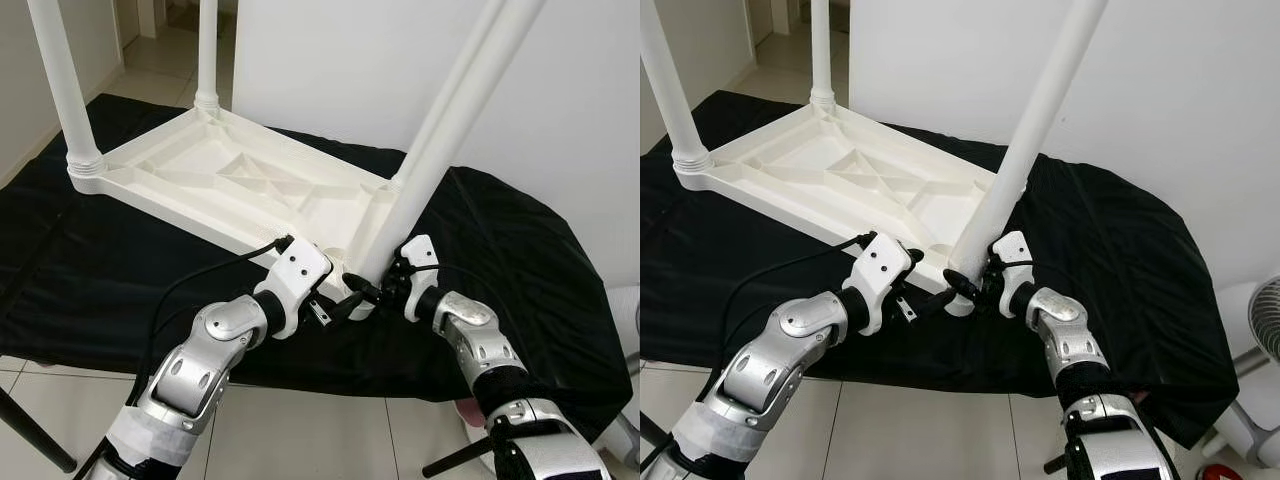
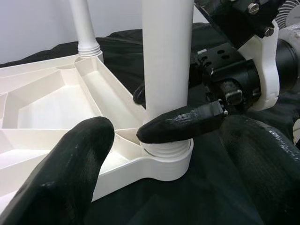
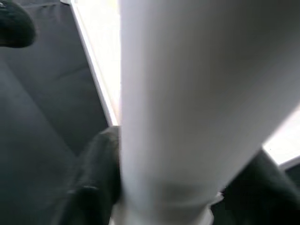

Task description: Building children table

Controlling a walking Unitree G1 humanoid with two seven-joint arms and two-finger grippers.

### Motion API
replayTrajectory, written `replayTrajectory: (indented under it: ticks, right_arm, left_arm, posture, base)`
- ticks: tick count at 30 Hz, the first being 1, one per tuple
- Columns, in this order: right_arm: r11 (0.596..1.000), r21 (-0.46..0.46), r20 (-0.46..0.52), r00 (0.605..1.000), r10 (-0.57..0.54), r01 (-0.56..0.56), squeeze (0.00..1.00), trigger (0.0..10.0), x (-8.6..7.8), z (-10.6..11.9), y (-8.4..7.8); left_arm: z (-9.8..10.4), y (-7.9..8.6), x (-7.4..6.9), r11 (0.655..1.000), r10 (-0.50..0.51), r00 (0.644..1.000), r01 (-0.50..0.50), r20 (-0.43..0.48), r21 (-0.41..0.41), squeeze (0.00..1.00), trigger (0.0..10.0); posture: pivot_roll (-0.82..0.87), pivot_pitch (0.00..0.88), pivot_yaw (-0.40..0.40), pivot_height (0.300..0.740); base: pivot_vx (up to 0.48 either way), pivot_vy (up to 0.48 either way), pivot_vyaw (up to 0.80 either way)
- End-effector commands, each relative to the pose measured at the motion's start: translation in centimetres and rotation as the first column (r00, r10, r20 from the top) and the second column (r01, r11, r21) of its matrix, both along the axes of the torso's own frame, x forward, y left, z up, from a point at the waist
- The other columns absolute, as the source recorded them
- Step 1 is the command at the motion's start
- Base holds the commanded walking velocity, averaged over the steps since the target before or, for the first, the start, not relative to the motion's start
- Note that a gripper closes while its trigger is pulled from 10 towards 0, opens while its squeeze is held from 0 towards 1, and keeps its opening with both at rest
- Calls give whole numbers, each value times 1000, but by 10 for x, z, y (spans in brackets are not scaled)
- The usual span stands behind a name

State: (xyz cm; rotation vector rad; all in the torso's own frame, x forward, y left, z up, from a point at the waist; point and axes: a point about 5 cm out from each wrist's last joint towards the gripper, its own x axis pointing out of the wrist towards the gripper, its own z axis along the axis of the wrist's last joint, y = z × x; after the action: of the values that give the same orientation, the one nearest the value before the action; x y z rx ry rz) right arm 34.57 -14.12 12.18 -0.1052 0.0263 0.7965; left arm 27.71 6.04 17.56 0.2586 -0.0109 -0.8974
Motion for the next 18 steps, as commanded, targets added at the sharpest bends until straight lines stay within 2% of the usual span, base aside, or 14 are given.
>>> replayTrajectory:
  ticks: [1,12,13,14,17,18]
  right_arm:
    - [1000,-14,-11,1000,20,-21,0,0,0,-2,3]
    - [997,6,-36,997,73,-72,0,0,-2,-11,2]
    - [999,-6,-34,998,51,-52,0,3882,-2,-11,0]
    - [999,-15,-32,999,37,-38,0,10000,-2,-12,-2]
    - [1000,-21,-33,999,5,-5,0,10000,-1,-11,-6]
    - [999,-15,-10,999,-36,36,0,10000,0,-8,-7]
  left_arm:
    - [-2,-3,0,1000,0,1000,0,-5,1,0,10000]
    - [0,-4,2,1000,-3,1000,3,0,-1,0,10000]
    - [-1,-5,2,1000,-5,1000,5,-1,-1,0,10000]
    - [-1,-5,1,1000,-6,1000,6,-2,-1,0,10000]
    - [-1,-6,1,1000,-8,1000,8,-3,-6,0,10000]
    - [-1,-6,1,1000,-8,1000,8,-3,-8,0,10000]
  posture:
    - [90,0,-186,740]
    - [84,0,-180,740]
    - [82,0,-181,740]
    - [82,0,-181,740]
    - [77,0,-185,740]
    - [75,0,-190,740]
  base:
    - [0,0,0]
    - [0,0,0]
    - [0,0,0]
    - [0,0,0]
    - [0,0,0]
    - [0,0,0]
